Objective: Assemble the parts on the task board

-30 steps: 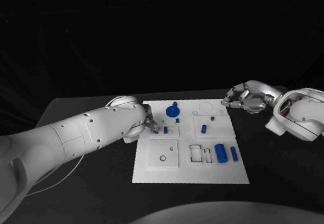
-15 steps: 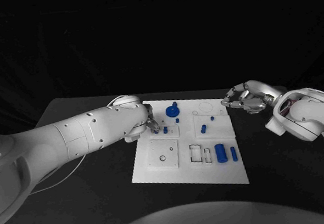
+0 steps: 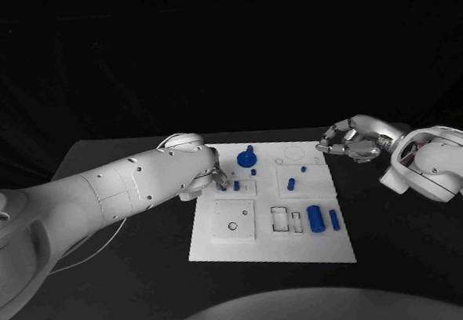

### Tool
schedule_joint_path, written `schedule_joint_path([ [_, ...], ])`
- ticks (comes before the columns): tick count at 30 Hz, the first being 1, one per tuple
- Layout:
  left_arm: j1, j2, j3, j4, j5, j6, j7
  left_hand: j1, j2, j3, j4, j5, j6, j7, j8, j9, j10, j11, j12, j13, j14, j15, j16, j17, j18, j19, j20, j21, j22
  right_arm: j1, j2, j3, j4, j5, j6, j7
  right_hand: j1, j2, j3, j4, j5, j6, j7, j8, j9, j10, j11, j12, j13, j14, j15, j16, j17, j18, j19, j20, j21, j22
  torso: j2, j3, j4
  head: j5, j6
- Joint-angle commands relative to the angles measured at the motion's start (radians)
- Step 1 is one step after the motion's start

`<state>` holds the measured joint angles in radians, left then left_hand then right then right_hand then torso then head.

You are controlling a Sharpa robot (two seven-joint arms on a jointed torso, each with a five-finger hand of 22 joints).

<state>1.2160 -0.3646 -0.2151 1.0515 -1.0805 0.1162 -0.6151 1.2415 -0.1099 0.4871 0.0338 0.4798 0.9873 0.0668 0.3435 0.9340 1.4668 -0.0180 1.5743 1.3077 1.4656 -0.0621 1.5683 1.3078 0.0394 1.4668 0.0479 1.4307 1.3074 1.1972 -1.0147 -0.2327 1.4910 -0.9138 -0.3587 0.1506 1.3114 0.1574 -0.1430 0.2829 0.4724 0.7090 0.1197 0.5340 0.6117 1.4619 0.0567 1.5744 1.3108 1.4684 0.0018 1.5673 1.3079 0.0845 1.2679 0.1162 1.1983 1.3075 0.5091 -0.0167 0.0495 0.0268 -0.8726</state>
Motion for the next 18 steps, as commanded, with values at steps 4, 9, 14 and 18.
schedule_joint_path([
  [4, -0.010, 0.005, -0.006, -0.014, 0.024, 0.119, -0.033, -0.004, 0.049, -0.053, 0.035, -0.164, -0.040, -0.016, -0.024, -0.024, 0.104, -0.001, -0.004, 0.263, 0.105, -0.001, 0.003, 0.263, -0.001, 0.014, 0.002, -0.013, 0.212, -0.001, -0.001, 0.000, 0.002, -0.003, 0.014, -0.001, 0.017, 0.002, 0.006, -0.004, 0.005, -0.001, -0.002, -0.005, -0.001, 0.109, -0.005, -0.004, 0.260, 0.102, 0.003, 0.003, 0.263, 0.009, -0.006, 0.002, -0.005, 0.139, 0.000, -0.0001, 0.0002, -0.001, 0.000],
  [9, -0.010, 0.007, -0.007, -0.021, 0.022, 0.144, -0.037, -0.049, 0.058, -0.103, 0.080, -0.228, -0.066, -0.004, -0.044, -0.049, 0.104, 0.009, -0.004, 0.263, 0.105, 0.006, 0.003, 0.263, -0.001, 0.011, 0.007, -0.019, 0.211, -0.001, -0.003, 0.000, 0.003, -0.003, 0.014, 0.000, 0.020, 0.000, 0.007, -0.005, 0.005, -0.001, -0.002, -0.005, -0.001, 0.109, -0.005, -0.004, 0.260, 0.102, 0.003, 0.003, 0.263, 0.010, -0.006, 0.002, -0.006, 0.139, 0.000, -0.0001, -0.0002, 0.001, 0.000],
  [14, -0.010, 0.008, -0.007, -0.025, 0.023, 0.160, -0.039, -0.081, 0.063, -0.141, 0.114, -0.263, -0.082, 0.007, -0.054, -0.064, 0.104, 0.019, -0.004, 0.263, 0.105, 0.015, 0.003, 0.263, 0.001, 0.008, 0.014, -0.026, 0.209, -0.001, -0.003, 0.000, 0.003, -0.003, 0.014, 0.000, 0.025, -0.001, 0.008, -0.007, 0.007, -0.001, -0.002, -0.005, 0.000, 0.109, -0.005, -0.004, 0.260, 0.102, 0.002, 0.003, 0.263, 0.009, -0.006, 0.001, -0.005, 0.139, 0.000, 0.0000, 0.0000, -0.001, 0.000],
  [18, -0.010, 0.007, -0.007, -0.027, 0.024, 0.166, -0.039, -0.083, 0.064, -0.144, 0.116, -0.264, -0.083, 0.008, -0.055, -0.065, 0.104, 0.020, -0.004, 0.263, 0.105, 0.016, 0.003, 0.263, 0.001, 0.007, 0.015, -0.027, 0.209, -0.001, -0.004, 0.000, 0.003, -0.003, 0.014, 0.000, 0.025, -0.001, 0.008, -0.007, 0.007, -0.001, -0.002, -0.005, 0.000, 0.109, -0.005, -0.004, 0.260, 0.102, 0.002, 0.003, 0.263, 0.009, -0.006, 0.001, -0.005, 0.139, 0.000, 0.0000, 0.0000, 0.000, 0.000],
])
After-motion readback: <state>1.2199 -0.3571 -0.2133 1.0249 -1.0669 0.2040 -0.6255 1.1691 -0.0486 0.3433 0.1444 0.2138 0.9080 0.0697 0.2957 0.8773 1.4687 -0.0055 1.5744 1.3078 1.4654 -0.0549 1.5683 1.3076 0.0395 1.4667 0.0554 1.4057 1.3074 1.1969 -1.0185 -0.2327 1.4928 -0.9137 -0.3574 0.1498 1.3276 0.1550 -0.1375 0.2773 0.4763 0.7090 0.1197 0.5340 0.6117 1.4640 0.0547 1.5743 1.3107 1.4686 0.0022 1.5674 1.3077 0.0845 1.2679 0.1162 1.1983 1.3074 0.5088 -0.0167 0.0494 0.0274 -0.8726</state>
